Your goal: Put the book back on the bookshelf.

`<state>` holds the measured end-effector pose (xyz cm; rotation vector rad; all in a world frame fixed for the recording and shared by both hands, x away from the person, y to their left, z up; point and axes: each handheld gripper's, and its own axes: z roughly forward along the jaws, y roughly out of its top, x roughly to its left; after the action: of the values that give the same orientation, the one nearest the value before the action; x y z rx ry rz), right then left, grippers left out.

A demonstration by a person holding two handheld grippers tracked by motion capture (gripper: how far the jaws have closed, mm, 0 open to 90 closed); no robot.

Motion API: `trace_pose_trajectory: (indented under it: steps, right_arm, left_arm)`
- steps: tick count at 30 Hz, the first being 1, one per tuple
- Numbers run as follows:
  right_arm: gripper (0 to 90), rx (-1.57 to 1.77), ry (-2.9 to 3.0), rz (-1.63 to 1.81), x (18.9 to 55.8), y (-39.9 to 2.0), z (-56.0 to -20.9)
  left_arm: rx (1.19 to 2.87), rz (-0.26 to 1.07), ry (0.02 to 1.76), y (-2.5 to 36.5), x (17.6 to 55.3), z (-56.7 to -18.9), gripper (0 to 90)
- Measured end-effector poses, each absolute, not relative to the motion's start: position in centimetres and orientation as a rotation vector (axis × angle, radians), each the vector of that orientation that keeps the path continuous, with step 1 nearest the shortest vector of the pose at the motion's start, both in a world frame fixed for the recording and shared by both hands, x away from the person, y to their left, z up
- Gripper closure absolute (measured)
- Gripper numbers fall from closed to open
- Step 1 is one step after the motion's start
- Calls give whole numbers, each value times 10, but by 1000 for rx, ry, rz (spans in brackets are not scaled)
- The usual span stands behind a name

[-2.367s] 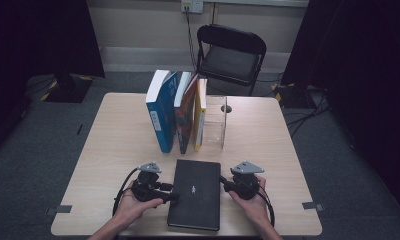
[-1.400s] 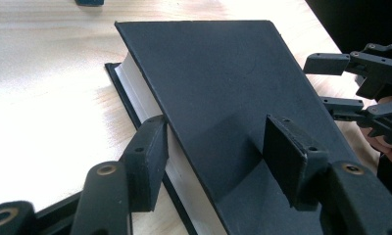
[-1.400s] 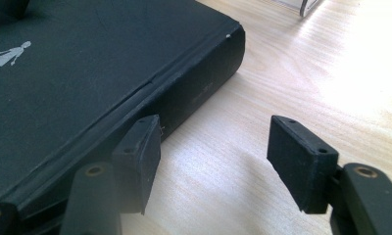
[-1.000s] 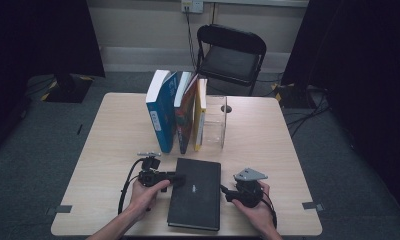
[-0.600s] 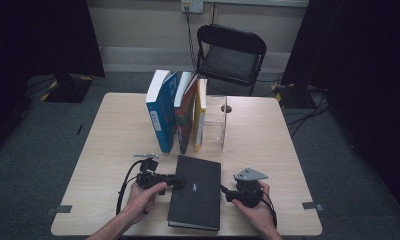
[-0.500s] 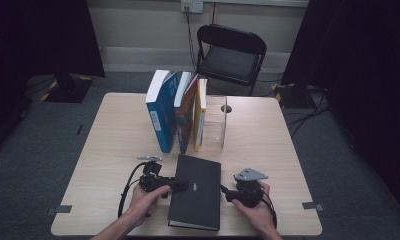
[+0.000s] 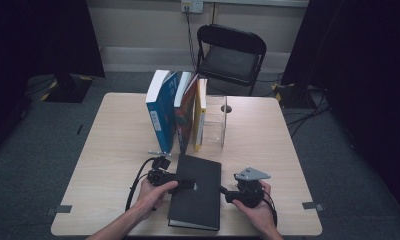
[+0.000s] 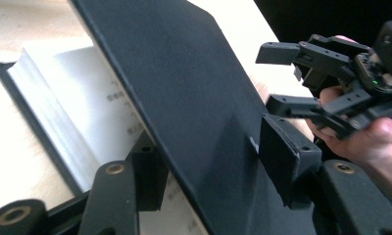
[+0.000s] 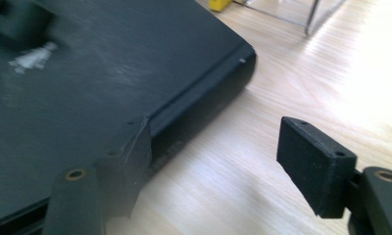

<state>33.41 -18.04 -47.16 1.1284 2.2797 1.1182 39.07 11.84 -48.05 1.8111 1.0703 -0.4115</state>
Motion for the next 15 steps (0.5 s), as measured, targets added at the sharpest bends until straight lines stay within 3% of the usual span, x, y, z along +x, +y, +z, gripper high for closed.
trace_pose_trajectory:
  steps: [10, 15]
  right_arm:
    - [253, 1083, 2370, 1182, 326, -175, -468]
    - [239, 1093, 2395, 1190, 326, -177, -469]
  left_arm:
    - [1866, -391, 1020, 99, 395, -478, 439]
    - [1843, -409, 1006, 99, 397, -477, 498]
